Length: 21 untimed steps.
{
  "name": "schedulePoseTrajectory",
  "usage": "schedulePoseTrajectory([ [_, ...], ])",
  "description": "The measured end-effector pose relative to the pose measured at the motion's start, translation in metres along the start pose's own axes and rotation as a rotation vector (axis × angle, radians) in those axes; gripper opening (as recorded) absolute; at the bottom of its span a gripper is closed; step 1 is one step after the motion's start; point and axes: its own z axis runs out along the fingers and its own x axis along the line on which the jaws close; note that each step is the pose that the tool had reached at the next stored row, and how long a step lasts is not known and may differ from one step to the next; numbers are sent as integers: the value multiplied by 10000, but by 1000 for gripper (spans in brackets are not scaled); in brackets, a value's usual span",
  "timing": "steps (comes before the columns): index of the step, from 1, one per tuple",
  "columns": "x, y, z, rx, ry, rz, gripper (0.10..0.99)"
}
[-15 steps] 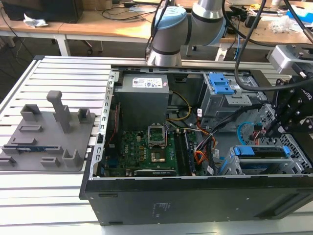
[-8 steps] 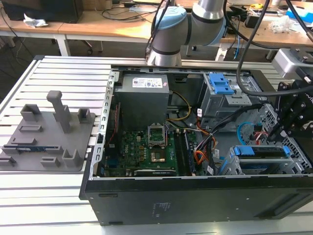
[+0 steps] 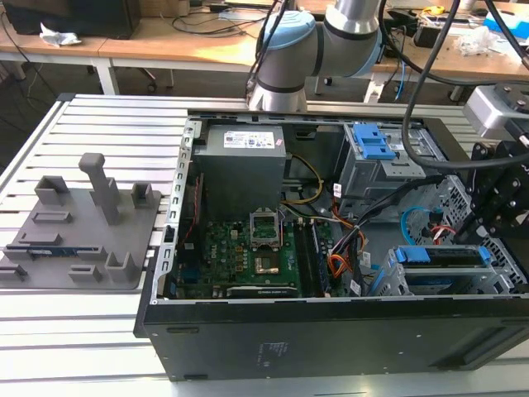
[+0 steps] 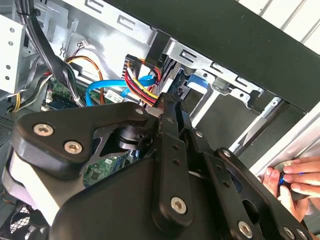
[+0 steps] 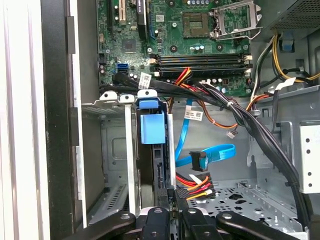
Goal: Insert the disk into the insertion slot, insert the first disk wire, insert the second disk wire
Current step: 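Insert the first disk wire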
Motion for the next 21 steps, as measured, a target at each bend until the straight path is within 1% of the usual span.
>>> schedulePoseTrajectory([
  [4, 36, 7, 5, 0, -3, 2, 169],
  [6, 41, 6, 7, 0, -2, 5, 169],
  [12, 47, 6, 14, 0, 1, 8, 169],
  [21, 50, 5, 43, 0, -1, 12, 169],
])
